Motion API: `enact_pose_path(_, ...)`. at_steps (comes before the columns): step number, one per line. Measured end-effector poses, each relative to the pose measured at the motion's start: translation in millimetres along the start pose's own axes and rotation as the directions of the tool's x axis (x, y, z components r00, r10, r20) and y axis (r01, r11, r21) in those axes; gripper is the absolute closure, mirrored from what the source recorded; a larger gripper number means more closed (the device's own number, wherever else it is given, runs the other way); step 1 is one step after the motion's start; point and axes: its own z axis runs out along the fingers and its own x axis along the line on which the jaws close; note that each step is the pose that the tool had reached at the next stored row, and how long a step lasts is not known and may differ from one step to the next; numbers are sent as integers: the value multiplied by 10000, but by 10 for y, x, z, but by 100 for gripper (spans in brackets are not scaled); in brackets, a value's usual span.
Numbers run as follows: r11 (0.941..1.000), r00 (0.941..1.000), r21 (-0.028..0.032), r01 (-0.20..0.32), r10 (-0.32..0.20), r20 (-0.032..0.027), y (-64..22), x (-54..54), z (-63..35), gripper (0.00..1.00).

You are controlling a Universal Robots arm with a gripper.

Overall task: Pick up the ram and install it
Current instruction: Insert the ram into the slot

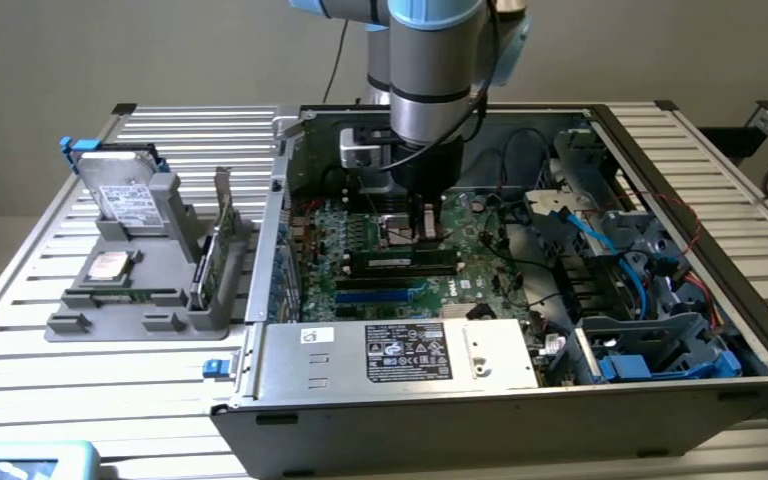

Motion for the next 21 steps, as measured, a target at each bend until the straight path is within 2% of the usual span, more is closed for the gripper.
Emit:
enact_pose_path(16, 10000, 10000, 37, -3, 3, 1, 6, -14, 25, 86)
enact_pose_path(18, 10000, 10000, 37, -4, 4, 1, 7, -14, 25, 85)
enact_pose_path(19, 10000, 10000, 37, -4, 4, 1, 7, -15, 26, 78)
enact_pose_path(21, 10000, 10000, 37, -4, 4, 1, 6, -14, 21, 78)
